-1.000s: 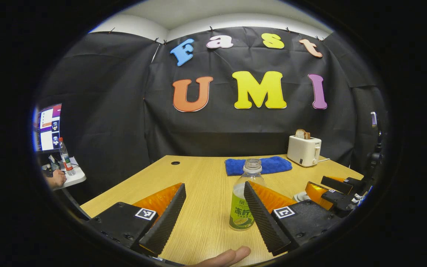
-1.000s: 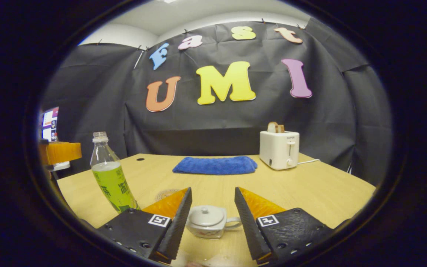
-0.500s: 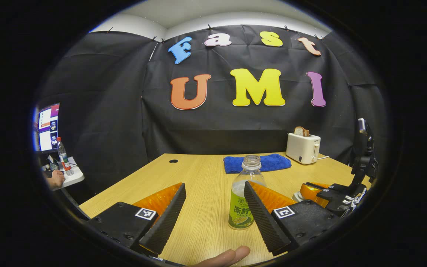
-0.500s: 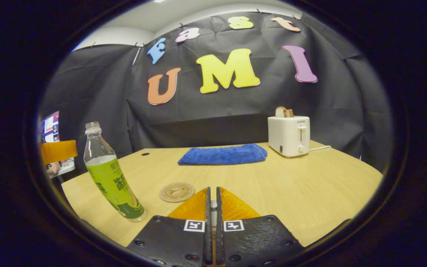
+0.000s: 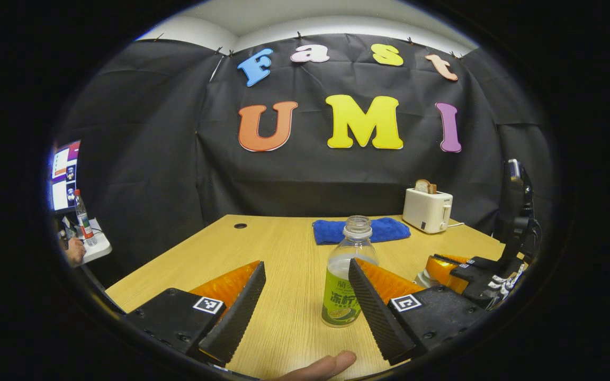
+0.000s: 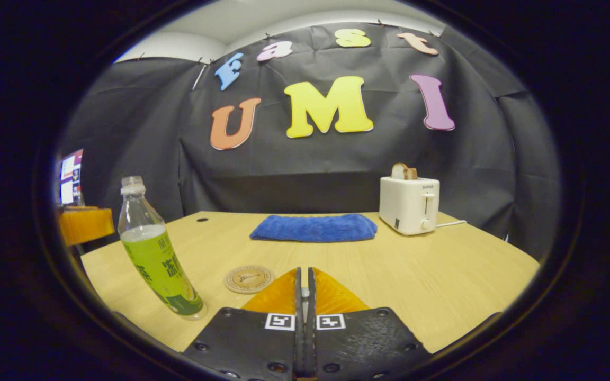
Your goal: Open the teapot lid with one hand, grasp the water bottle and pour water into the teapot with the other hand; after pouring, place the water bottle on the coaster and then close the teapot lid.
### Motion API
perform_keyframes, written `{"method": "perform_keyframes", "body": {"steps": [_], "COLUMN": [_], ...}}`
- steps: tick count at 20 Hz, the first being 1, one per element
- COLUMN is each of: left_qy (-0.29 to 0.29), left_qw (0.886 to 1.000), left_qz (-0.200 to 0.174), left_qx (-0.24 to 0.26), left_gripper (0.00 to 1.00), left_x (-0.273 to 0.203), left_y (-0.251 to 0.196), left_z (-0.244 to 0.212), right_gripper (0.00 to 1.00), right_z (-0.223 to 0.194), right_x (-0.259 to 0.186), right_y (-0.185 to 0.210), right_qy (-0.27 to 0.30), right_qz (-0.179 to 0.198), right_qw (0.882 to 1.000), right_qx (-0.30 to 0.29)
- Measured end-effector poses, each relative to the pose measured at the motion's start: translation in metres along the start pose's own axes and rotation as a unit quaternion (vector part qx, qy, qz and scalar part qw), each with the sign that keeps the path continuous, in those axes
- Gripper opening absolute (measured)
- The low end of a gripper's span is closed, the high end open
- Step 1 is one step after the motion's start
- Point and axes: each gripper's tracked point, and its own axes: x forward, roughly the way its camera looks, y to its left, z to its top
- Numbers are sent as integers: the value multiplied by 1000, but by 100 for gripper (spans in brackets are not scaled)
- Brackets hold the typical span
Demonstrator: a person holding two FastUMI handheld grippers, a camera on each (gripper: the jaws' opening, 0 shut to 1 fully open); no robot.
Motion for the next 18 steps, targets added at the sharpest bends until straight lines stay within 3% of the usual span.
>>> {"method": "perform_keyframes", "body": {"steps": [3, 11, 16, 18], "left_qy": [3, -2, -32, -49], "left_qw": [1000, 997, 999, 998], "left_qz": [-22, -70, -35, -38], "left_qx": [0, -11, 15, 14], "left_gripper": [99, 99, 100, 100], "left_x": [3, 26, 43, 51], "left_y": [-12, -38, -30, -35], "left_z": [-4, -25, -34, -32], "right_gripper": [0, 0, 0, 0], "right_z": [16, 27, 40, 45], "right_x": [-8, -29, -37, -37], "right_y": [-3, -9, -18, -25], "right_qy": [-13, -33, -51, -54], "right_qz": [-1, -1, 7, 10], "right_qw": [1000, 999, 998, 998], "right_qx": [26, -6, -22, -27]}}
